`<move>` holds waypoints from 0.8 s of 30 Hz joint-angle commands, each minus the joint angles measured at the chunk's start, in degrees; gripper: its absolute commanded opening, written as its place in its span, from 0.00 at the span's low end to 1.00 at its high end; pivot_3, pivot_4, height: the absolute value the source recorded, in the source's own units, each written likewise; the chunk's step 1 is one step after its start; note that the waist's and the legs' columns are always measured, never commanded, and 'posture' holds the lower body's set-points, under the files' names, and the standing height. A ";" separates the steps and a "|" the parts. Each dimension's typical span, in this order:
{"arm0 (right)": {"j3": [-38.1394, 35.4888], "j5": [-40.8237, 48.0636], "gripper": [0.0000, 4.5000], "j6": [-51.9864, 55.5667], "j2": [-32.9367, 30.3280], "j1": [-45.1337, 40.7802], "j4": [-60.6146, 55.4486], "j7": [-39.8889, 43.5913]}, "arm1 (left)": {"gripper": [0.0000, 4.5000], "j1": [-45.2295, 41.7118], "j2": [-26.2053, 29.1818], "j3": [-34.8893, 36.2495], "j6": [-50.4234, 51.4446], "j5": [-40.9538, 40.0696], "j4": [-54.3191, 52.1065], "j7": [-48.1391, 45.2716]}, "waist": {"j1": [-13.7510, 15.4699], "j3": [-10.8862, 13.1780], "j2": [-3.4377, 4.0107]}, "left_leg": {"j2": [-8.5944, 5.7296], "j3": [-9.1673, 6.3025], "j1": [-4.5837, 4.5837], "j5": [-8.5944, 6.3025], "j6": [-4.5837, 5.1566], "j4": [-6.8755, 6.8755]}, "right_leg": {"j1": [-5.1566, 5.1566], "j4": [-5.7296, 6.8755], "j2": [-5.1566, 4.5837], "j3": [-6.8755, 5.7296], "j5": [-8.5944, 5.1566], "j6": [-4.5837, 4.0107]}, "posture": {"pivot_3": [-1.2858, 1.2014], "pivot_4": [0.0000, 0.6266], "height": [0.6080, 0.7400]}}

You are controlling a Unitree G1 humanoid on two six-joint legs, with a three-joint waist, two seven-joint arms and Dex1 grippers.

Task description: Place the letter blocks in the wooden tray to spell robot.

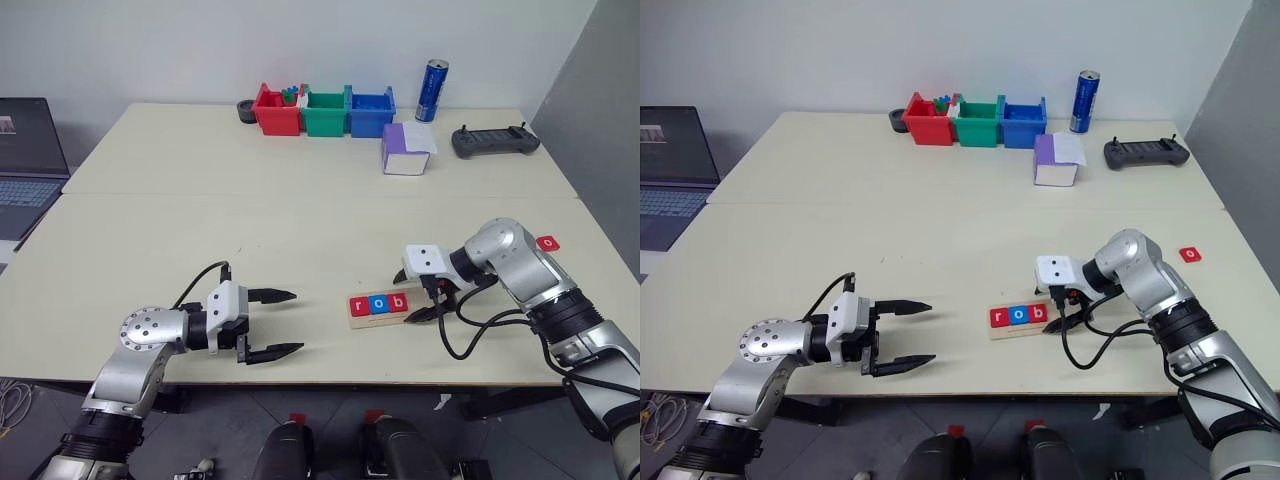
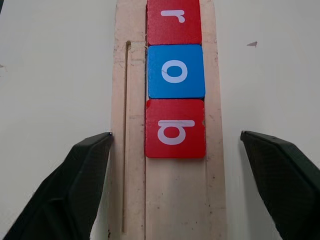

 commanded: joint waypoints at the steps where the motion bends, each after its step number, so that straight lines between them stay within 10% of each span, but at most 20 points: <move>1: -3.63 3.13 0.92 1.44 -2.25 -1.70 -3.82 2.03 | 1.00 0.01 0.68 1.18 -0.55 -0.44 -1.11 -0.11 | 0.04 0.00 0.00 | 0.00 0.00 0.00 0.00 0.00 0.00 | 0.00 0.00 0.00 0.00 0.00 0.00 | 0.52 0.24 1.00; 9: -18.63 13.02 0.92 16.51 -11.13 3.50 -9.71 -2.13 | 1.00 0.40 0.96 1.34 -0.69 -0.78 -1.44 -0.62 | 0.16 -0.01 -0.01 | -0.01 -0.01 -0.01 0.00 0.00 0.00 | 0.02 -0.03 -0.03 -0.01 0.00 0.00 | 0.52 0.24 1.00; 17: -45.27 11.74 0.92 29.64 -7.76 13.03 -3.11 -40.93 | 1.00 -0.88 -0.44 0.02 -0.77 -0.68 -0.15 -1.41 | 0.09 -0.03 -0.04 | -0.06 0.04 0.00 0.00 0.00 0.00 | 0.01 -0.02 -0.11 0.01 -0.01 -0.03 | 0.52 0.24 1.00; 24: -44.42 11.12 0.92 23.34 -7.64 11.49 9.69 -48.09 | 1.00 -3.89 -1.06 -0.67 -1.10 -0.23 2.68 -3.17 | -0.37 -0.04 -0.01 | -0.04 0.08 0.03 0.00 0.00 -0.08 | -0.01 0.02 -0.06 0.01 -0.02 -0.03 | 0.52 0.24 1.00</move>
